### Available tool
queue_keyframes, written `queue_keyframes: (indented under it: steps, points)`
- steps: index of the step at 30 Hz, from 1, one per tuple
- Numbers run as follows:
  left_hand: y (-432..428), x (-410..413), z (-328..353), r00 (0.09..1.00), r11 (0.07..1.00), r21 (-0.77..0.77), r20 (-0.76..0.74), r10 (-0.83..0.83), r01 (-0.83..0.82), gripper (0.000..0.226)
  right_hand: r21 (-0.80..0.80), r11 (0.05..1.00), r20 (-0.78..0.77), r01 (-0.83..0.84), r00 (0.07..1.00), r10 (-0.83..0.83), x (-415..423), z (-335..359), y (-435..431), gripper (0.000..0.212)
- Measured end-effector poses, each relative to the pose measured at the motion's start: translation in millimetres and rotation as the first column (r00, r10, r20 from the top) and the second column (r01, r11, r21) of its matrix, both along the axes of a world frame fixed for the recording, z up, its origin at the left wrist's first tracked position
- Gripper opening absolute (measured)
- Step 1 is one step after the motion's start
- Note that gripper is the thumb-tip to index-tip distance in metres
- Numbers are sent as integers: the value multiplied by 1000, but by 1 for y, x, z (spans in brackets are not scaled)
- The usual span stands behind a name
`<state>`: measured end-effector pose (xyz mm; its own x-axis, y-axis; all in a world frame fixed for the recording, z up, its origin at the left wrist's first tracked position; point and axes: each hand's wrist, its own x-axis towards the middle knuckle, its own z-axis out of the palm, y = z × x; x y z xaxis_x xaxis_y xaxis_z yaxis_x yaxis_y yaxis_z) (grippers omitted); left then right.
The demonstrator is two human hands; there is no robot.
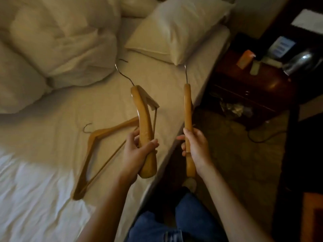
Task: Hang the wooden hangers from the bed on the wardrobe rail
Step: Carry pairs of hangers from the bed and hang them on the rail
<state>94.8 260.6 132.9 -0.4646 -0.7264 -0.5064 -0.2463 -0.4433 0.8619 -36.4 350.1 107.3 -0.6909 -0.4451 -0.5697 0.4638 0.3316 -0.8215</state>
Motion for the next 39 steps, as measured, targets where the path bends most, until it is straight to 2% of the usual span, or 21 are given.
queue_keyframes:
  steps: [5,10,14,16,18,21,24,26,30,32,35,39]
  points:
    - [40,-97,-3,978,980,-14,70,-195,196,46,13,986,51,165,985,-165,-81,-5,73,25]
    - [95,-179,-21,933,934,-7,31,-358,358,36,27,939,98,342,934,-342,-137,-19,153,17]
    - [132,-226,-33,838,839,19,40,-545,544,51,53,853,130,519,844,-521,-158,-24,205,20]
    - [156,-254,-34,754,755,4,53,-655,656,48,58,785,122,617,776,-619,-167,-27,235,22]
    - [163,-268,-34,723,724,2,55,-688,689,46,62,765,115,641,757,-643,-167,-29,245,22]
    - [196,-303,-34,609,611,9,62,-790,792,39,112,664,136,739,651,-747,-169,-34,279,21]
    - [230,-330,-37,490,497,56,97,-866,866,38,142,536,208,832,505,-838,-171,-39,309,17]
    - [249,-347,-43,379,388,51,133,-916,920,35,159,450,215,879,414,-884,-172,-41,326,14]
    - [280,-387,-49,156,169,64,171,-973,984,32,237,328,35,914,330,-943,-176,-44,348,12]
    - [295,-410,-51,61,73,75,153,-986,995,35,227,216,23,950,217,-976,-188,-45,357,14]
    - [321,-451,-47,-29,-20,171,51,-998,985,37,228,60,-19,972,66,-998,-214,-40,371,24]
    - [358,-497,-39,-229,-226,104,19,-973,969,37,192,-97,-37,977,-92,-995,-238,-27,384,31]
